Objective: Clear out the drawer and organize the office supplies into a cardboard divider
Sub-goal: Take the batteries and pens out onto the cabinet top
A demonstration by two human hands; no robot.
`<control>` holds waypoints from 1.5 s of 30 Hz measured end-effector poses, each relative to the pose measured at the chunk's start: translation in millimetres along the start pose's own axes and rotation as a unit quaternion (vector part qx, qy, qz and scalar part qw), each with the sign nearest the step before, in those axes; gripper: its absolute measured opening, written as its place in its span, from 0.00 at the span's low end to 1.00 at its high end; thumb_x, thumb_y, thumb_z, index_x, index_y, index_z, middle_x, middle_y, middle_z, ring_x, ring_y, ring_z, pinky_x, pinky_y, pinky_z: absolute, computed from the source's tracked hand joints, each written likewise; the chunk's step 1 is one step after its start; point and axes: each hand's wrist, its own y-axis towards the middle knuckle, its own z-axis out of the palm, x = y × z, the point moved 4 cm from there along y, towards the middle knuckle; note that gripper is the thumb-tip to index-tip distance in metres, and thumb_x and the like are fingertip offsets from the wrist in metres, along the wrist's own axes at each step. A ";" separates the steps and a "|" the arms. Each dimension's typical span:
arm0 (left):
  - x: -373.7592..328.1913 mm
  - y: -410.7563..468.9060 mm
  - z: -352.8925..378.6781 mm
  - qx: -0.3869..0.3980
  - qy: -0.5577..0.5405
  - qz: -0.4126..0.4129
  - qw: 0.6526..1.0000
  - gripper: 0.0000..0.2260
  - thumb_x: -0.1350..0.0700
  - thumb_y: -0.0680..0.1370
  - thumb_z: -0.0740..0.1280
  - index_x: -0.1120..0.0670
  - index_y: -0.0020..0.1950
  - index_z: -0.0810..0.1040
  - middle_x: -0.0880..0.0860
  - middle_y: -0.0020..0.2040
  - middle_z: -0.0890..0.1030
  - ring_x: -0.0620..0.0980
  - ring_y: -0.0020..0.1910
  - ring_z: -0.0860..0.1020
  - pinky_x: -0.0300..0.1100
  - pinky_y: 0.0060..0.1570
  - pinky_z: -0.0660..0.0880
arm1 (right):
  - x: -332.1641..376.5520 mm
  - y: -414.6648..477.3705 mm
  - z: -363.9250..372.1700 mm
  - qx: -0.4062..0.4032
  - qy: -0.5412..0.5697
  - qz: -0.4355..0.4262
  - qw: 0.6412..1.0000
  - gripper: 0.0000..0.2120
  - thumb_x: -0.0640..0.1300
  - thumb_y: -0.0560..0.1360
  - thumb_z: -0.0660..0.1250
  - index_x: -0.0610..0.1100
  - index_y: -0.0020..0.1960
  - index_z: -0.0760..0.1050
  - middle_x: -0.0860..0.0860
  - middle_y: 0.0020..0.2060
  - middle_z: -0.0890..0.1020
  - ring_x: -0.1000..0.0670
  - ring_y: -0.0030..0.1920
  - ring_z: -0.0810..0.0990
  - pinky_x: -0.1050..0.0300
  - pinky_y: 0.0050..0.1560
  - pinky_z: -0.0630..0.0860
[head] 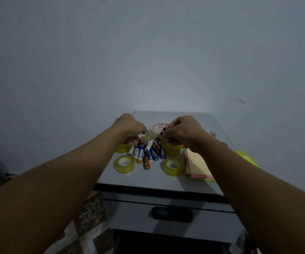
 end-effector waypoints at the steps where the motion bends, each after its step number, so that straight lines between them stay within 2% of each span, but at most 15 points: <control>1: 1.7 -3.6 -4.4 -0.010 -0.018 0.005 1.000 0.09 0.59 0.77 0.70 0.65 0.47 0.76 0.64 0.43 0.84 0.55 0.31 0.80 0.44 0.30 0.78 | 1.4 -0.1 3.2 0.003 -0.001 -0.001 1.000 0.07 0.31 0.70 0.75 0.37 0.39 0.77 0.37 0.44 0.82 0.42 0.39 0.84 0.56 0.32 0.81; 4: 9.8 -17.9 -19.4 -0.042 -0.076 0.018 0.996 0.06 0.60 0.77 0.68 0.63 0.47 0.77 0.62 0.44 0.85 0.53 0.30 0.78 0.38 0.25 0.72 | 5.8 4.1 13.9 0.009 0.001 -0.006 1.000 0.07 0.31 0.69 0.76 0.36 0.41 0.78 0.36 0.45 0.82 0.39 0.42 0.85 0.51 0.37 0.84; 8: 29.2 -41.9 -37.9 -0.061 -0.139 0.017 0.988 0.04 0.60 0.78 0.66 0.60 0.45 0.77 0.60 0.41 0.83 0.51 0.29 0.75 0.37 0.27 0.67 | 12.8 13.5 29.7 -0.007 -0.060 -0.012 0.998 0.08 0.32 0.68 0.76 0.32 0.44 0.80 0.36 0.44 0.84 0.38 0.44 0.85 0.42 0.45 0.84; 11: 45.3 -52.5 -47.4 -0.071 -0.157 0.008 0.985 0.04 0.60 0.79 0.65 0.60 0.45 0.77 0.59 0.41 0.83 0.51 0.31 0.75 0.37 0.27 0.67 | 16.2 17.2 40.1 -0.030 -0.117 -0.033 0.992 0.13 0.32 0.69 0.73 0.27 0.51 0.79 0.32 0.49 0.83 0.34 0.50 0.83 0.35 0.45 0.82; 13: 55.4 -55.3 -51.4 -0.070 -0.164 0.002 0.984 0.04 0.60 0.79 0.65 0.59 0.45 0.76 0.59 0.41 0.82 0.51 0.31 0.75 0.36 0.25 0.66 | 15.7 17.8 43.5 -0.044 -0.145 -0.041 0.988 0.15 0.33 0.70 0.72 0.27 0.54 0.79 0.33 0.51 0.82 0.36 0.52 0.83 0.36 0.47 0.81; 18: 70.2 -57.9 -55.2 -0.072 -0.172 -0.001 0.983 0.03 0.60 0.79 0.65 0.58 0.49 0.76 0.58 0.40 0.82 0.51 0.30 0.75 0.37 0.27 0.65 | 10.0 14.3 44.7 -0.055 -0.163 -0.038 0.984 0.08 0.35 0.71 0.73 0.33 0.50 0.82 0.39 0.46 0.84 0.42 0.48 0.83 0.47 0.51 0.83; 24: 70.9 -65.4 -51.4 -0.070 -0.177 0.001 0.982 0.04 0.59 0.79 0.65 0.59 0.47 0.77 0.59 0.43 0.83 0.50 0.29 0.76 0.35 0.24 0.67 | 8.2 13.8 43.5 -0.062 -0.178 -0.046 0.981 0.09 0.33 0.69 0.75 0.33 0.49 0.83 0.40 0.47 0.84 0.43 0.47 0.84 0.48 0.49 0.83; 28: 70.7 -74.1 -53.6 -0.073 -0.186 0.004 0.980 0.04 0.59 0.79 0.65 0.60 0.48 0.77 0.60 0.43 0.83 0.50 0.30 0.76 0.35 0.22 0.67 | 10.8 11.8 35.7 -0.076 -0.142 -0.059 0.985 0.06 0.31 0.71 0.71 0.35 0.47 0.83 0.41 0.46 0.85 0.43 0.46 0.84 0.47 0.49 0.83; 30: 69.6 -80.9 -55.5 -0.076 -0.189 0.006 0.979 0.05 0.59 0.79 0.65 0.61 0.50 0.77 0.61 0.44 0.83 0.50 0.30 0.76 0.35 0.22 0.67 | 13.6 8.8 28.7 -0.084 -0.110 -0.055 0.989 0.04 0.31 0.72 0.70 0.38 0.42 0.82 0.42 0.42 0.84 0.42 0.45 0.85 0.46 0.48 0.84; 33: 69.3 -95.9 -58.1 -0.084 -0.190 0.017 0.978 0.08 0.59 0.79 0.65 0.63 0.54 0.78 0.61 0.46 0.85 0.50 0.31 0.76 0.37 0.24 0.68 | 18.9 -3.8 15.7 -0.087 -0.047 -0.043 0.994 0.10 0.30 0.73 0.69 0.43 0.38 0.79 0.46 0.39 0.81 0.44 0.43 0.84 0.47 0.46 0.84; 37: 73.6 -124.9 -55.9 -0.080 -0.181 0.042 0.979 0.07 0.57 0.79 0.66 0.60 0.49 0.79 0.57 0.41 0.84 0.51 0.32 0.78 0.40 0.28 0.70 | 24.7 -39.6 -2.4 -0.062 0.048 -0.057 0.995 0.04 0.30 0.74 0.68 0.37 0.43 0.78 0.37 0.45 0.82 0.41 0.42 0.84 0.49 0.43 0.84; 41: 89.3 -155.1 -35.3 -0.018 -0.158 0.026 0.987 0.07 0.56 0.80 0.67 0.60 0.46 0.78 0.56 0.36 0.84 0.51 0.30 0.78 0.40 0.28 0.69 | 11.0 -86.0 -14.6 -0.044 0.094 -0.079 0.991 0.03 0.30 0.74 0.68 0.32 0.47 0.78 0.34 0.43 0.82 0.43 0.36 0.81 0.51 0.37 0.83; 45: 111.4 -180.7 6.6 0.079 -0.135 -0.009 0.988 0.08 0.55 0.81 0.66 0.61 0.49 0.77 0.56 0.36 0.84 0.51 0.30 0.78 0.40 0.29 0.70 | -31.6 -138.7 -7.4 0.010 0.094 -0.052 0.994 0.02 0.32 0.74 0.68 0.34 0.47 0.79 0.37 0.39 0.83 0.46 0.35 0.81 0.51 0.37 0.82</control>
